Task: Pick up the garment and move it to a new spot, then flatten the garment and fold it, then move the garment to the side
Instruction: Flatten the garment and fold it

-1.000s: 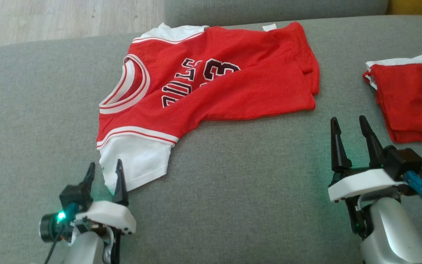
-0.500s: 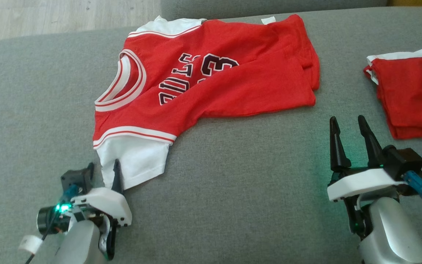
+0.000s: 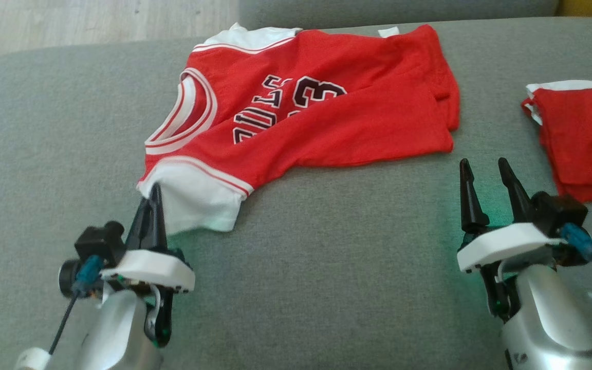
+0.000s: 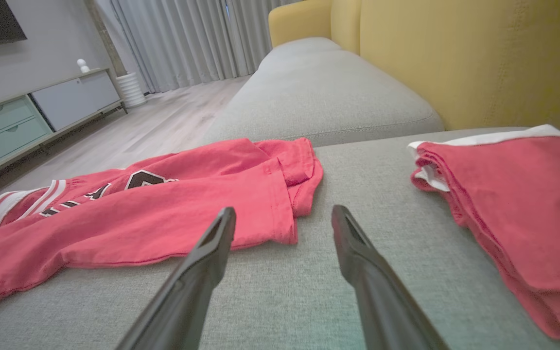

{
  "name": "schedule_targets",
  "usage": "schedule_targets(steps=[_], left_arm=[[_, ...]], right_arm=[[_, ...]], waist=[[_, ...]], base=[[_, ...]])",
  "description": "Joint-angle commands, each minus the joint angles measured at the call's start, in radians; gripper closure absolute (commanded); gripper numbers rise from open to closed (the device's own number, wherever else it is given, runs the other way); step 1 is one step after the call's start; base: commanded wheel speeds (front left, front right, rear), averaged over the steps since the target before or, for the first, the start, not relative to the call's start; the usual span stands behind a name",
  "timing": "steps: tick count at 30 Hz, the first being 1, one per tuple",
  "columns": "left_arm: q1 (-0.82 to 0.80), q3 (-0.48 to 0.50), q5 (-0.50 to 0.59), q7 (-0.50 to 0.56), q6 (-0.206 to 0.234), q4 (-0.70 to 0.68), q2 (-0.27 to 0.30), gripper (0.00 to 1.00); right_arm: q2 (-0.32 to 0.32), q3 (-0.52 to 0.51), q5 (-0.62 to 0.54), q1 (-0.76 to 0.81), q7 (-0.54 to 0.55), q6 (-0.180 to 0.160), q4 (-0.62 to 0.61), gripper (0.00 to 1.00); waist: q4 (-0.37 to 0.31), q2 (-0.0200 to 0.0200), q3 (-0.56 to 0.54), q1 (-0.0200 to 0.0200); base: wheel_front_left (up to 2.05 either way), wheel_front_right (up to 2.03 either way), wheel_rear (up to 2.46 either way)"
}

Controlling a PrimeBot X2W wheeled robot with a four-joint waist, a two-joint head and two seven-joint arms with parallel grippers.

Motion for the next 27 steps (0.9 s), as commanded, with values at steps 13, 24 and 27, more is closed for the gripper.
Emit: schedule_targets(steps=[13, 24, 27], left_arm=[[0.001, -0.003, 0.010, -0.036, -0.005, -0.164, 0.005, 1.00], [-0.014, -0.030, 0.016, -0.037, -0.010, -0.174, 0.000, 1.00], [-0.015, -0.032, 0.018, -0.037, -0.011, -0.173, -0.001, 1.00]], right_arm=[[0.001, -0.033, 0.114, -0.215, 0.118, 0.003, 0.233, 0.00], [0.001, -0.084, 0.176, -0.367, 0.121, 0.003, 0.476, 0.00], [0.001, -0.071, 0.180, -0.389, 0.117, 0.003, 0.534, 0.00]], waist=[[0.063, 0.0000, 0.037, 0.0000], [0.096, 0.0000, 0.065, 0.0000], [0.097, 0.0000, 0.065, 0.0000]], base=[[0.00, 0.00, 0.00], [0.00, 0.00, 0.00], [0.00, 0.00, 0.00]])
